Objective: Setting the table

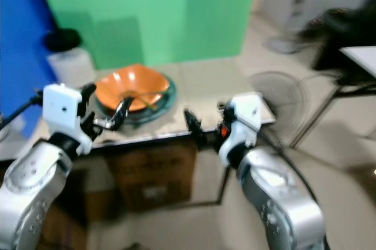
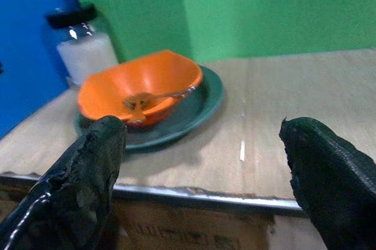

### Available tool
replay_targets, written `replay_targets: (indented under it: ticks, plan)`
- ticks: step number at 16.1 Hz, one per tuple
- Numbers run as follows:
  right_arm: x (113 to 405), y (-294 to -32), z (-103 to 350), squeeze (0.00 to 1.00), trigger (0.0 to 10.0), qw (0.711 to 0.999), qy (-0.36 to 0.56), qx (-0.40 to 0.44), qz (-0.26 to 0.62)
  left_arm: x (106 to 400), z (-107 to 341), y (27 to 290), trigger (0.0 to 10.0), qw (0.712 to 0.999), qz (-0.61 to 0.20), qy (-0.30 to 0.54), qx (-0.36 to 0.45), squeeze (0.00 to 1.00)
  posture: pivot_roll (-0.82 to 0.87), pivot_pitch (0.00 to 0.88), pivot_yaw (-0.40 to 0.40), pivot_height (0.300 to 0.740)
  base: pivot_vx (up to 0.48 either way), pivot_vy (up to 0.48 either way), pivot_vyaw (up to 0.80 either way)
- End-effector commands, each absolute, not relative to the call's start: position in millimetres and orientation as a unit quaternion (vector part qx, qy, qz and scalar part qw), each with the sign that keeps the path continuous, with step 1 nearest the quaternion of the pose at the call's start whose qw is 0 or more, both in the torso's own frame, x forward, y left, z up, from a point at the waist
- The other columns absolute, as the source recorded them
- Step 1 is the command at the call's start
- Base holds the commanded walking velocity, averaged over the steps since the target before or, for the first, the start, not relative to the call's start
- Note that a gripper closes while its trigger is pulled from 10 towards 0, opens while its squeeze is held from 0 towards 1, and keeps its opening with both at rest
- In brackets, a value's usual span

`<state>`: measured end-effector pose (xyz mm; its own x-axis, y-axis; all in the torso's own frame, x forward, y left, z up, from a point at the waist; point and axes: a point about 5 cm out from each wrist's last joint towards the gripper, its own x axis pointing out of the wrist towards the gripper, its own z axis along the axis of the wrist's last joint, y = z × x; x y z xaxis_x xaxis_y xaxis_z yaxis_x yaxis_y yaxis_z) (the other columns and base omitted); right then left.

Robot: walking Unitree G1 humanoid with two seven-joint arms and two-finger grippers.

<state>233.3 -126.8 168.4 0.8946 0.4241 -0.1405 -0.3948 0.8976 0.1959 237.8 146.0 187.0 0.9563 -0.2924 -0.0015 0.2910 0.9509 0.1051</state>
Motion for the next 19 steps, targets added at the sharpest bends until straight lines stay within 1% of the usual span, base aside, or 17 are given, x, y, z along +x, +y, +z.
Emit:
replay_targets:
  ticks: [1, 3, 11, 14, 17, 18, 19]
  plan:
    - [237.0, -130.6, 176.0, 1.0, 10.0, 0.975, 0.07, 0.075, 0.199, 238.3, 190.4, 146.1, 10.0, 0.987, -0.148, -0.013, 0.055, 0.0, 0.14, 0.0, 0.048, 0.74, 0.285, 0.0, 0.0]
    - [237.3, -130.7, 175.6, 1.0, 10.0, 0.975, 0.07, 0.076, 0.196, 238.5, 189.8, 145.8, 10.0, 0.987, -0.153, -0.011, 0.058, 0.0, 0.14, 0.0, 0.054, 0.74, 0.281, 0.0, 0.0]
    - [237.3, -133.8, 175.5, 1.0, 10.0, 0.976, 0.072, 0.066, 0.194, 236.4, 189.5, 143.2, 10.0, 0.986, -0.155, -0.011, 0.054, 0.0, 0.14, 0.0, 0.038, 0.74, 0.277, 0.0, 0.0]
    - [240.2, -136.9, 177.6, 1.0, 10.0, 0.977, 0.07, 0.051, 0.196, 234.6, 187.8, 141.1, 10.0, 0.985, -0.163, -0.008, 0.054, 0.0, 0.14, 0.0, 0.037, 0.74, 0.276, 0.0, 0.46]
    - [248.6, -144.5, 181.5, 1.0, 10.0, 0.972, 0.078, 0.025, 0.221, 235.1, 186.2, 136.6, 10.0, 0.983, -0.177, -0.007, 0.057, 0.0, 0.12, 0.0, 0.039, 0.74, 0.0, 0.0, 0.0]
    - [254.9, -145.8, 182.0, 0.92, 10.0, 0.964, 0.089, -0.004, 0.249, 236.0, 184.2, 133.5, 10.0, 0.98, -0.189, -0.002, 0.065, 0.0, 0.11, 0.0, 0.043, 0.74, 0.0, 0.0, 0.0]
    - [257.4, -146.1, 182.1, 0.92, 10.0, 0.961, 0.093, -0.015, 0.26, 236.3, 183.5, 132.0, 10.0, 0.979, -0.194, -0.001, 0.068, 0.0, 0.11, 0.0, 0.043, 0.74, 0.0, 0.0, 0.0]
